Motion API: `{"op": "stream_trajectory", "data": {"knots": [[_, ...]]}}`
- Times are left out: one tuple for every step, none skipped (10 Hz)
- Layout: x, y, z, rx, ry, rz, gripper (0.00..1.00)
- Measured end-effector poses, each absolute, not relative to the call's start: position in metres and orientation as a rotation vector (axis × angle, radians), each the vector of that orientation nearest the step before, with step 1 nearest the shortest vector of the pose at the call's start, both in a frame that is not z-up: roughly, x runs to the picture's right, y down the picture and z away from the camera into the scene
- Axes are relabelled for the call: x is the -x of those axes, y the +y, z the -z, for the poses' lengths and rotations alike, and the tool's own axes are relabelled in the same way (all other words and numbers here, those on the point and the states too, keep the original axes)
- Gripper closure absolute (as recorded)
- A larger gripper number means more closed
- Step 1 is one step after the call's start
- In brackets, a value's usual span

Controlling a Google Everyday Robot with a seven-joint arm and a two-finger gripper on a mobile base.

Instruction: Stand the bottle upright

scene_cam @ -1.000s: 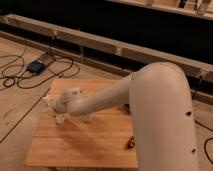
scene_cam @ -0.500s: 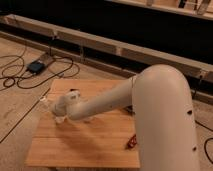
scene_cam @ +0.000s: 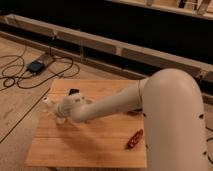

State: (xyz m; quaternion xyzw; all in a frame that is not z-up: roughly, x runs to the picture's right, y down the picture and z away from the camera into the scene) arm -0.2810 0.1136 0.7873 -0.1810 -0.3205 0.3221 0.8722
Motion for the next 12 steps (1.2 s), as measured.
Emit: {"op": "stream_trajectory", "data": {"knots": [[0.28,0.112,-0.786,0.375,-0.68,-0.678,0.76],[0.278,0.112,-0.785,0.372,-0.689,-0.681,0.71],[0.276,0.113,-0.784,0.37,-0.697,-0.685,0.6],[0.274,0.113,-0.785,0.369,-0.701,-0.689,0.5],[0.273,0.114,-0.785,0.369,-0.704,-0.692,0.42],[0.273,0.116,-0.786,0.372,-0.708,-0.694,0.32],[0.272,0.117,-0.787,0.374,-0.711,-0.698,0.22],[0.271,0.118,-0.787,0.374,-0.712,-0.7,0.2],[0.27,0.119,-0.788,0.375,-0.713,-0.702,0.2],[0.269,0.12,-0.789,0.375,-0.71,-0.702,0.2],[0.268,0.122,-0.79,0.376,-0.707,-0.702,0.2],[0.269,0.123,-0.79,0.377,-0.707,-0.702,0.2]]}}
